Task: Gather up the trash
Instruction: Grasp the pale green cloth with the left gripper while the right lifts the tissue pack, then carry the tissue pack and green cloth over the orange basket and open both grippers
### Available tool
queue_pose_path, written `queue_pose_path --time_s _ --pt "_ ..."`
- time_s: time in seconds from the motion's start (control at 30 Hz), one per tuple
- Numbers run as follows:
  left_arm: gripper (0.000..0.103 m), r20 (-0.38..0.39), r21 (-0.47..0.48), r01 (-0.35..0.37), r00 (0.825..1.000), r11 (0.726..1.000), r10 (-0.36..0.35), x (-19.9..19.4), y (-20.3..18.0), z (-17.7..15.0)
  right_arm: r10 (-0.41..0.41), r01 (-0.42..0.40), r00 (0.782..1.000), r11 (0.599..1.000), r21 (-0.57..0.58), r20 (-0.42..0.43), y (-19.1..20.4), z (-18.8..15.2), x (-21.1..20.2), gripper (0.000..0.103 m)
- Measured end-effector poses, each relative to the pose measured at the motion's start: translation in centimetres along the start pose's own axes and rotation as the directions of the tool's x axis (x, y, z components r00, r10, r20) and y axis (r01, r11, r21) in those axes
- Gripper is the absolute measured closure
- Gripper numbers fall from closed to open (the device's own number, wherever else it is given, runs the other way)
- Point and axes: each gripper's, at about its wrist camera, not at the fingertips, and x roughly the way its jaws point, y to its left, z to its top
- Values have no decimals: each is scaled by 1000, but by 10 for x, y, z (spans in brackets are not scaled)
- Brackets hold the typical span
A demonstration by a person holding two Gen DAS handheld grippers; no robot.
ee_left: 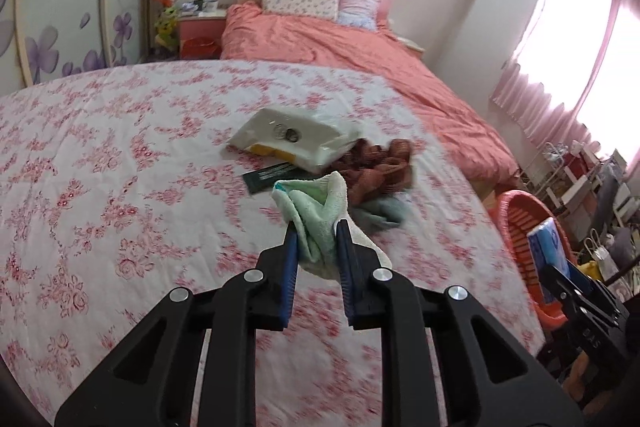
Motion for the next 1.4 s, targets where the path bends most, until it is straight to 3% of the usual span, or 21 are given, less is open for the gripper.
queue_pose_path --time_s 0.33,0.63,1.07,1.4 --pt "84 34 98 136 990 986 -140 -21 -69 -4 -154 143 980 986 88 129 -51 -6 -46 49" --pt "84 7 164 246 968 955 -250 -7 -135 -9 -269 237 952 950 201 147 -104 -12 -57 49" --pt "84 -75 215 370 929 904 -362 24 -212 -22 -297 249 945 925 286 139 -153 -17 -45 49" --pt "84 -133 244 406 913 881 -385 42 -249 -31 -277 218 951 918 331 141 -174 -15 -36 49"
